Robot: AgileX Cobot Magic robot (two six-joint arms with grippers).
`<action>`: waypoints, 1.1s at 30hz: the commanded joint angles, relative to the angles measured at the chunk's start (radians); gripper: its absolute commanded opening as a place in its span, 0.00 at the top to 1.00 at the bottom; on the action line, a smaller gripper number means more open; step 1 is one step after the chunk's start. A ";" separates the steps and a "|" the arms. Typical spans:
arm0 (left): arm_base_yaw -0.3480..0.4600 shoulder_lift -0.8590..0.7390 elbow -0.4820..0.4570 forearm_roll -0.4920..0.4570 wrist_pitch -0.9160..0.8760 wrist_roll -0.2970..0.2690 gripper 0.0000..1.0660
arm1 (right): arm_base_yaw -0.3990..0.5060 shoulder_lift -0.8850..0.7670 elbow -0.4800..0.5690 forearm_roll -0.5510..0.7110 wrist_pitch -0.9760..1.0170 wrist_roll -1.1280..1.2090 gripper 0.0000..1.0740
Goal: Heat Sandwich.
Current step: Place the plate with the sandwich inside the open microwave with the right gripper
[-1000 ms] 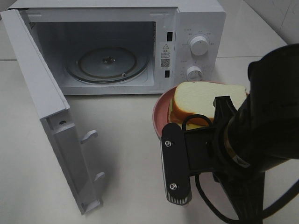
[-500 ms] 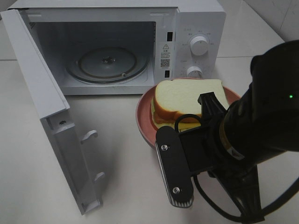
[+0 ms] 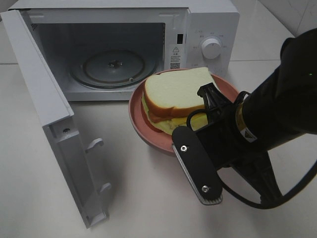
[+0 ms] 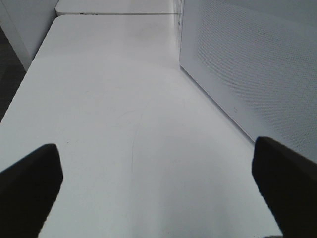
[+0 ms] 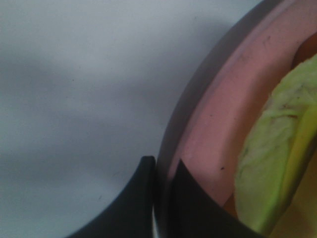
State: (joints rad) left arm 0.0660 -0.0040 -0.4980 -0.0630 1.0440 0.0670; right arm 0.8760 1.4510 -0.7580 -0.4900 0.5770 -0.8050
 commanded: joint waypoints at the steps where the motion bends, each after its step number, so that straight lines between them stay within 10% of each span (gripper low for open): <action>1: -0.002 -0.027 0.003 0.002 -0.016 -0.004 0.03 | -0.044 -0.007 0.001 0.090 -0.042 -0.214 1.00; 15: -0.002 -0.027 0.003 0.002 -0.016 -0.004 0.03 | -0.158 -0.007 0.001 0.327 -0.058 -0.588 1.00; 33: -0.002 -0.027 0.003 0.002 -0.016 -0.004 0.03 | -0.152 0.065 -0.093 0.337 -0.098 -0.604 1.00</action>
State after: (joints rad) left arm 0.0660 -0.0040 -0.4980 -0.0630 1.0440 0.0670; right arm 0.7260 1.4990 -0.8130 -0.1540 0.5080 -1.3870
